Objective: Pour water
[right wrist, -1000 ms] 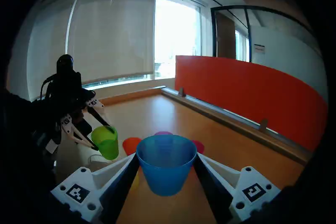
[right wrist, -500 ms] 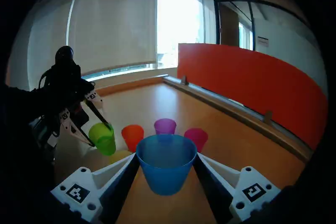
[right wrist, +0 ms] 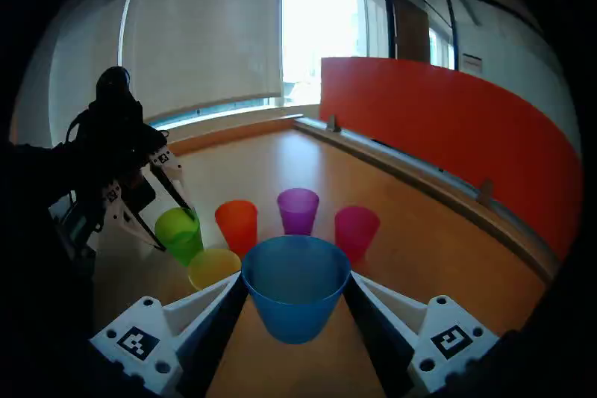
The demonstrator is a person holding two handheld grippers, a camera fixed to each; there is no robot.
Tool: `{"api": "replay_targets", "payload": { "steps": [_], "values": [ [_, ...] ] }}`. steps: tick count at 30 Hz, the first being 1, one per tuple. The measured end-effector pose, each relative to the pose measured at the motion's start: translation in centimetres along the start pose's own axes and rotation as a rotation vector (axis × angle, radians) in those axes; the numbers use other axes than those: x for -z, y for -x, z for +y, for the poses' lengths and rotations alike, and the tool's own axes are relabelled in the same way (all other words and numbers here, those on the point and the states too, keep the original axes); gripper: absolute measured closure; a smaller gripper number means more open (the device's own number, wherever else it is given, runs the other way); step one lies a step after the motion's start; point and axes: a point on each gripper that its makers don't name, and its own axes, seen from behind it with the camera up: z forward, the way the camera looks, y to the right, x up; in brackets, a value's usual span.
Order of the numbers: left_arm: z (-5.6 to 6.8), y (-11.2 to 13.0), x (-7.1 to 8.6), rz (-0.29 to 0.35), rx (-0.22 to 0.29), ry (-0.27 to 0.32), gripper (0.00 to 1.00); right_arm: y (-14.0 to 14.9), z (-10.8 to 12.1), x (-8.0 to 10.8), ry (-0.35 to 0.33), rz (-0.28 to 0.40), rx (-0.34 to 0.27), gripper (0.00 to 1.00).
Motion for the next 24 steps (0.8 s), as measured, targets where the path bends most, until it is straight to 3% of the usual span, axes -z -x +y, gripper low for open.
{"api": "replay_targets", "payload": {
  "steps": [11, 24],
  "values": [
    [0.1, 1.4, -1.2, -0.036, 0.008, 0.006, 0.13, 2.1, 0.0, -1.1, -0.005, -0.040, -0.006, 0.09],
    [0.1, 2.0, -1.8, -0.031, 0.038, 0.011, 0.13, 2.5, -0.5, -1.4, -0.010, -0.046, -0.001, 0.09]
  ]
}}
